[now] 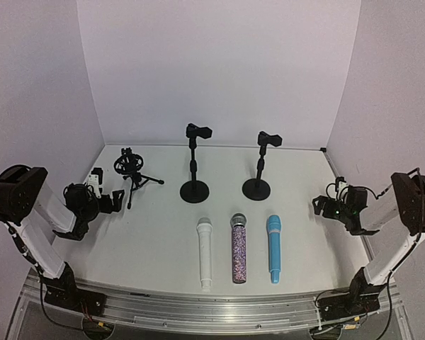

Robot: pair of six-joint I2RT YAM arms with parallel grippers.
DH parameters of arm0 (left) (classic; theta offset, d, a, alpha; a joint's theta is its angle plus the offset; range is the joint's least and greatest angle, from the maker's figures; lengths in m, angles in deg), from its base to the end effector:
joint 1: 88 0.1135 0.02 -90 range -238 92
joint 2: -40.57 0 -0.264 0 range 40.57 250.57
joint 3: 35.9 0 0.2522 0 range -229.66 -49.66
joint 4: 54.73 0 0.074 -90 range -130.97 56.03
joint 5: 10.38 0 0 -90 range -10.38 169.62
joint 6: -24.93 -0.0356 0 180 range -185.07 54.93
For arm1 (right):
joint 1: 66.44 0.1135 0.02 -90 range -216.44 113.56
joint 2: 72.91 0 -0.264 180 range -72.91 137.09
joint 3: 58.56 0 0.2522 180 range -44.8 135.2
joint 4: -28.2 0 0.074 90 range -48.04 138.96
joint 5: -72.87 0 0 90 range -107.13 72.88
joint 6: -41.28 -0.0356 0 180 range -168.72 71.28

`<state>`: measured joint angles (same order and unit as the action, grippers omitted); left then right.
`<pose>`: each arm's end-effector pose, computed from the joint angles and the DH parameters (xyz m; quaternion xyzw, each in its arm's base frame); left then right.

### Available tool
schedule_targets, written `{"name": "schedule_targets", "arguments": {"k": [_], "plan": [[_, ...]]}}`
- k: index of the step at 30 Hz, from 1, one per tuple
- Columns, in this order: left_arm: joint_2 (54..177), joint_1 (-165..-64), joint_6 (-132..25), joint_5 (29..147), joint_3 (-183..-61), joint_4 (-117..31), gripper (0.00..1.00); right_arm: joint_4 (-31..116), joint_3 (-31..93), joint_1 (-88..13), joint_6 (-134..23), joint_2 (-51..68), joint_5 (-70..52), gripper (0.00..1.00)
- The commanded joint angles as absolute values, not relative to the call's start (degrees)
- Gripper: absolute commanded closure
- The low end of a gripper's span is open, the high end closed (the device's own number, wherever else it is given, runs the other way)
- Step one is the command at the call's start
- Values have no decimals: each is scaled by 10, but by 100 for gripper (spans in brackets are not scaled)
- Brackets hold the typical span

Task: Attach the microphones to the stand

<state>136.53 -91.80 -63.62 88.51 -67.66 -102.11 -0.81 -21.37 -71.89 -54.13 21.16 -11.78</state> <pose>0.2607 -0.0228 0.1174 0.0626 0.7994 -0.0894 0.5908 0.2724 -0.0227 0.1144 0.0570 0.8541 0.0398 0.5155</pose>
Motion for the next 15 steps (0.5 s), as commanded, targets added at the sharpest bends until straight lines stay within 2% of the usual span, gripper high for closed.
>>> {"name": "schedule_targets", "arguments": {"k": [1, 6, 10, 12, 15], "plan": [[1355, -915, -639, 882, -686, -1045, 0, 51, -196, -718, -542, 116, -118, 2], [1335, -915, -641, 885, -692, -1030, 0, 122, -176, -718, -561, 27, -86, 2], [1265, -913, -671, 899, -761, -813, 1, 188, -138, -718, -566, -1, -6, 2], [1227, -895, -712, 953, -776, -743, 4, 210, -118, -718, -570, -10, 22, 2], [1188, -808, -730, 1114, -773, -694, 5, 213, -99, -718, -574, -19, 57, 3]]}}
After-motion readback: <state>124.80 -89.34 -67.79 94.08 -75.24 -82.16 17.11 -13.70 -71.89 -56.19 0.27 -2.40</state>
